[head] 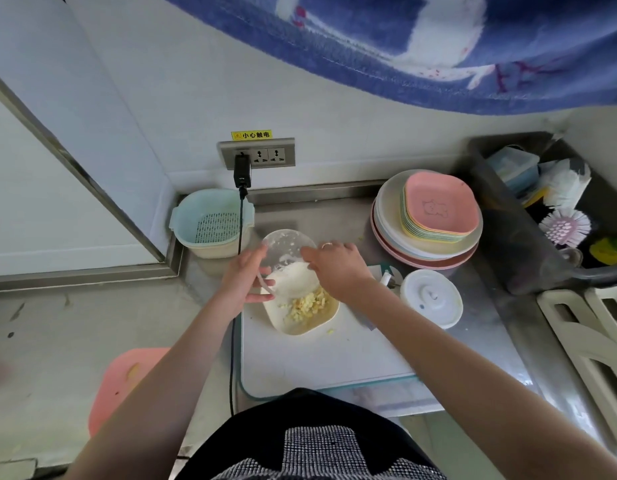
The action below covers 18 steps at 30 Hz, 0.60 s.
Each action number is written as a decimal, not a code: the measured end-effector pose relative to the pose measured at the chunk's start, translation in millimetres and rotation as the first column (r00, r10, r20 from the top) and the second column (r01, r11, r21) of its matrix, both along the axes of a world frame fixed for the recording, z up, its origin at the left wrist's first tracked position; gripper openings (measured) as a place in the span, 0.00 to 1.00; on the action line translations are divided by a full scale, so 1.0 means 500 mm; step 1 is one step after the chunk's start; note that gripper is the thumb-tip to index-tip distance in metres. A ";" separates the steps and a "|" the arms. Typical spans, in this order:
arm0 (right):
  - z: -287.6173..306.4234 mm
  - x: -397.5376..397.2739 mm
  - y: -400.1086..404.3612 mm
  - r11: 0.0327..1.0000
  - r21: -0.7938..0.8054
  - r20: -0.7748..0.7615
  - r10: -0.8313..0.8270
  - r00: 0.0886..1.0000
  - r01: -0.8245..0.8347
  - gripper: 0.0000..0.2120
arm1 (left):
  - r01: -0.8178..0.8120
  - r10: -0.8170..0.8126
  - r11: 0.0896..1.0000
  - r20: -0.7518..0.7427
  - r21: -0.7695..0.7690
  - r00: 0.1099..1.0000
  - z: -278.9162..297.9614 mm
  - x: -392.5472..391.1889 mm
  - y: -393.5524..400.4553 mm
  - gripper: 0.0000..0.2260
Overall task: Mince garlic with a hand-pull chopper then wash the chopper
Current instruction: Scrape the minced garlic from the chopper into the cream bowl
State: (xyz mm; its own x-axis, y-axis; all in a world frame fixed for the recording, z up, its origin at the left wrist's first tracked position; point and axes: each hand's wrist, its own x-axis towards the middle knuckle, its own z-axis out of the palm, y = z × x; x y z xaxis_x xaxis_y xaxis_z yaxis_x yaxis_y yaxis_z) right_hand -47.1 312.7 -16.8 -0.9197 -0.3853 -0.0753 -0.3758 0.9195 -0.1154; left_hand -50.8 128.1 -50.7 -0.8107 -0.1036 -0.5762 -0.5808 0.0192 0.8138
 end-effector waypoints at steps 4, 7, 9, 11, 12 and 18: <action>0.024 -0.028 -0.003 0.991 0.044 -0.183 0.133 0.974 -0.127 0.24 | 0.020 -0.029 0.994 0.082 0.106 0.996 0.007 0.002 0.000 0.13; 0.034 -0.034 0.009 0.976 0.173 -0.158 0.159 0.975 -0.131 0.28 | 0.037 -0.051 0.987 0.087 0.154 0.995 0.011 0.000 -0.002 0.16; 0.034 -0.029 0.021 0.974 0.207 -0.099 0.114 0.989 -0.091 0.27 | 0.037 -0.046 0.991 0.068 0.128 0.997 0.012 -0.004 -0.004 0.18; 0.034 -0.020 0.017 0.974 0.194 -0.049 0.130 0.990 -0.118 0.25 | 0.066 -0.069 0.996 0.048 0.063 0.996 0.011 -0.007 -0.004 0.18; 0.037 -0.021 0.011 0.976 0.174 -0.061 0.144 0.988 -0.132 0.23 | 0.083 -0.085 0.996 0.043 0.045 0.995 0.011 -0.007 -0.001 0.19; 0.049 -0.025 -0.011 0.988 0.122 -0.085 0.110 0.990 -0.099 0.20 | 0.053 -0.053 0.985 -0.003 0.162 0.999 0.008 -0.002 -0.007 0.11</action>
State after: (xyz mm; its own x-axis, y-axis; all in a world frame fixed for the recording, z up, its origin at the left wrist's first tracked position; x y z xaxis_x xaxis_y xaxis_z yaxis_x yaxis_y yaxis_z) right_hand -59.7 307.1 7.8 -0.8799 -0.4731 -0.0439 -0.4745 0.8797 0.0301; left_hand -51.9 124.6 -47.0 -0.8116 0.0342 -0.5832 -0.5839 -0.0818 0.8077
